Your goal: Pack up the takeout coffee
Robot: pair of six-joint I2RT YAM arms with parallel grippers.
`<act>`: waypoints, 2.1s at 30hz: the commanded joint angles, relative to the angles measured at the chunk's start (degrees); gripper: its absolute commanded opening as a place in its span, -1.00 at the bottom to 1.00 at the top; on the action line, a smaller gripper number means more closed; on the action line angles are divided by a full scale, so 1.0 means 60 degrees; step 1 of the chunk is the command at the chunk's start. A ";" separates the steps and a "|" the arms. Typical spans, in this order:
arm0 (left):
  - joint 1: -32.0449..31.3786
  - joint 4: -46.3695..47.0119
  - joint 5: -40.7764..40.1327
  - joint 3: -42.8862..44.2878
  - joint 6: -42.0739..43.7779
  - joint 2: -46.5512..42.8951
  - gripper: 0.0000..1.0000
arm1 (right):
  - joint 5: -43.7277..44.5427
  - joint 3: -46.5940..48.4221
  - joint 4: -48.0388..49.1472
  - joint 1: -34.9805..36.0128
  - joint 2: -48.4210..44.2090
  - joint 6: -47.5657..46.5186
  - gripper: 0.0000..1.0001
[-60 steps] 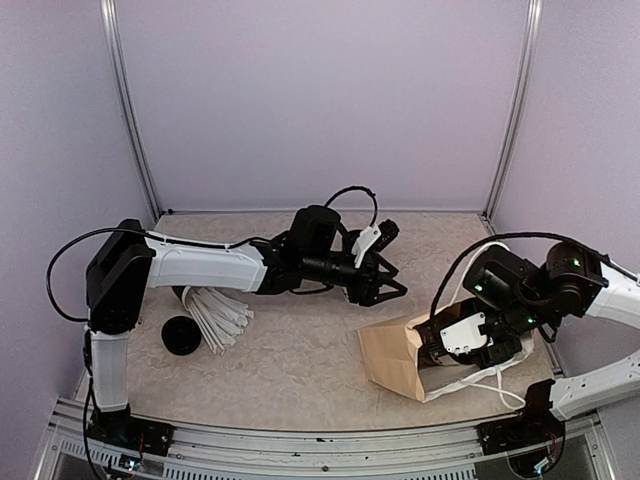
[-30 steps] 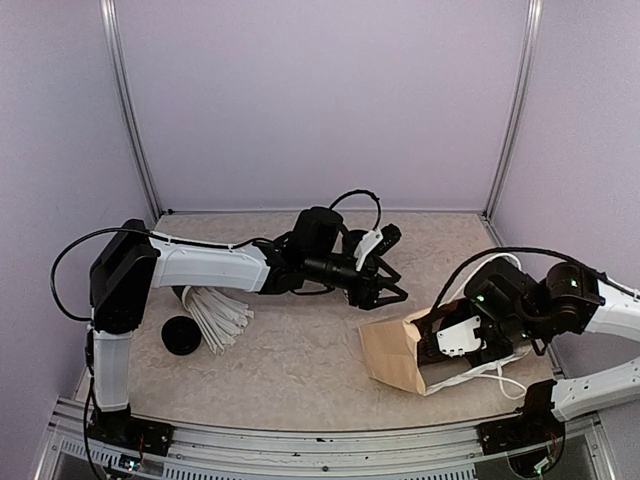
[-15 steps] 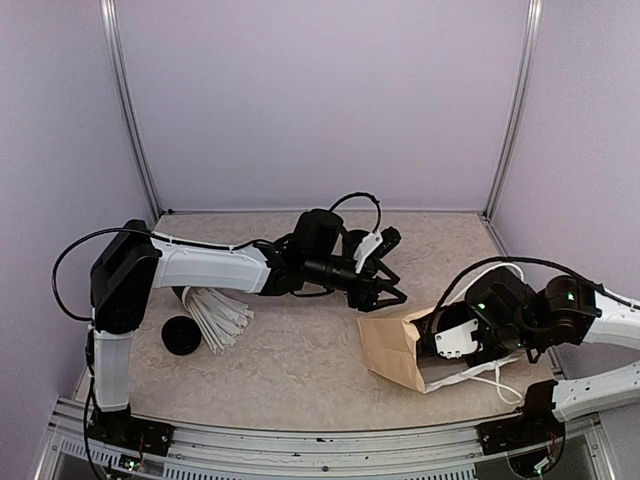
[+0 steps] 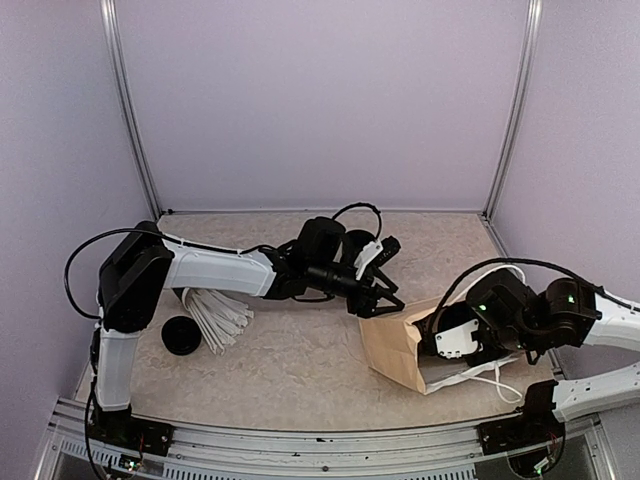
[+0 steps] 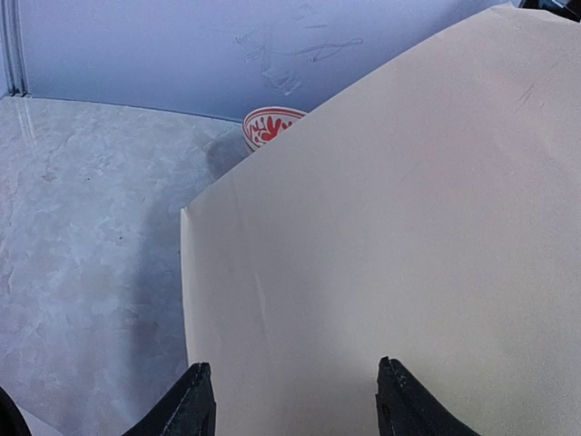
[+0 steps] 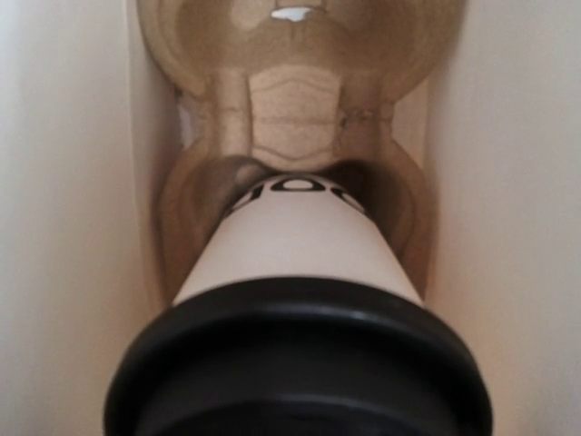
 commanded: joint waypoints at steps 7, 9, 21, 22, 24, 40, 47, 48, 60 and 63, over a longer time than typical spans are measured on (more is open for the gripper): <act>0.0156 0.0047 0.0477 0.0173 -0.0213 0.0256 0.20 | -0.0070 0.0021 0.0052 0.0066 0.0281 0.0131 -0.29; 0.0202 0.0076 0.0560 0.0200 -0.0429 0.0294 0.20 | -0.0228 0.0137 -0.0022 0.0048 0.0406 0.0135 -0.29; 0.0476 0.0120 0.1670 0.0694 -0.1250 0.0739 0.18 | -0.1879 0.1528 -0.0781 -0.1127 0.1939 -0.0327 -0.31; 0.0482 0.0067 0.1687 0.0720 -0.1254 0.0750 0.18 | -0.2032 0.1668 -0.0873 -0.1212 0.2084 -0.0366 -0.31; 0.0516 -0.0071 0.1744 0.0808 -0.1260 0.0768 0.18 | -0.2415 0.1975 -0.1110 -0.1363 0.2375 -0.0400 -0.31; 0.0863 -0.0003 0.1924 0.0390 -0.1565 0.0393 0.17 | -0.5122 0.4093 -0.3833 -0.2211 0.4965 -0.0464 -0.37; 0.1061 0.0424 0.1941 -0.0013 -0.1944 0.0067 0.17 | -0.5374 0.4074 -0.3843 -0.2553 0.5703 -0.0660 -0.34; 0.1094 0.0440 0.1930 -0.0031 -0.1967 0.0034 0.18 | -0.5453 0.4072 -0.3841 -0.2606 0.5803 -0.0676 -0.33; 0.1243 0.0669 0.1889 -0.0319 -0.2216 -0.0157 0.18 | -0.5751 0.3827 -0.3917 -0.2959 0.6689 -0.0841 -0.30; 0.1270 0.0766 0.1868 -0.0460 -0.2284 -0.0229 0.18 | -0.5726 0.3823 -0.4019 -0.2962 0.6803 -0.0856 -0.25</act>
